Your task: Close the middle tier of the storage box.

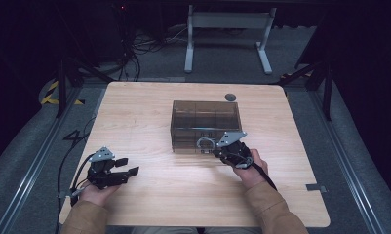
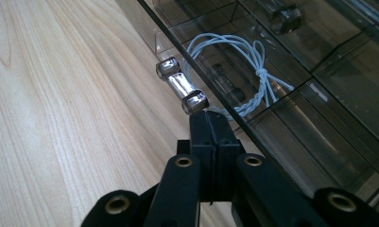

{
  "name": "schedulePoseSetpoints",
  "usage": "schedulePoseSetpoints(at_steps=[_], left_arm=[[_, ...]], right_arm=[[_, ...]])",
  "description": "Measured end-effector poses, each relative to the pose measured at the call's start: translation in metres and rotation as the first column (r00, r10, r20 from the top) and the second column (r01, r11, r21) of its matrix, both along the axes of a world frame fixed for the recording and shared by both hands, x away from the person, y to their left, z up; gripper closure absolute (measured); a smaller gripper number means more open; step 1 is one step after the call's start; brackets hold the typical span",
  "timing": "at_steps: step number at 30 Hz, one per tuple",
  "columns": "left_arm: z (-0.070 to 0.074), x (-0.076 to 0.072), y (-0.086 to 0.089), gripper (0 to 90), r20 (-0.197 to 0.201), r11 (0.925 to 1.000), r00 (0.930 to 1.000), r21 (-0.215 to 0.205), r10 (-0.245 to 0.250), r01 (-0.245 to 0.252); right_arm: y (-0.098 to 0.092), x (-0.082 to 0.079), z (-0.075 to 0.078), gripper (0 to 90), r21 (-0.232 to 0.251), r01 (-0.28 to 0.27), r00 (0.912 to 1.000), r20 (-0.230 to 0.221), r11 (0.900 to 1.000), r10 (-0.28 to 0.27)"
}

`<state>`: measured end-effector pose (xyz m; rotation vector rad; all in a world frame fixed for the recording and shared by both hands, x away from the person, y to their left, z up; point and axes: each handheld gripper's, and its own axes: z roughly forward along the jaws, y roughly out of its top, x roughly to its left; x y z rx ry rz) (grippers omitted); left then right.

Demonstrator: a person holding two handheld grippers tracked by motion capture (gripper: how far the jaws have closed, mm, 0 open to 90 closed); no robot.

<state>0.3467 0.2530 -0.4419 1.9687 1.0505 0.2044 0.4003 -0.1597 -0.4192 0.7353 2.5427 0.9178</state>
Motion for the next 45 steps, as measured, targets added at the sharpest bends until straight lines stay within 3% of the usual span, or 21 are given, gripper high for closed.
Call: schedulePoseSetpoints(at_steps=[16, 45], left_arm=[[-0.001, -0.001, 0.001, 37.7, -0.005, 1.0, 1.0, 0.005, 0.003, -0.003], [-0.003, -0.012, 0.011, 37.7, -0.007, 0.9993, 0.9993, 0.009, 0.037, -0.037]], right_arm=[[0.0, 0.01, -0.002, 90.0, 0.057, 0.046, 0.9989, 0.008, 0.997, -0.046], [0.002, 0.026, -0.007, 90.0, 0.095, 0.108, 0.9926, 0.044, 0.99, -0.113]])
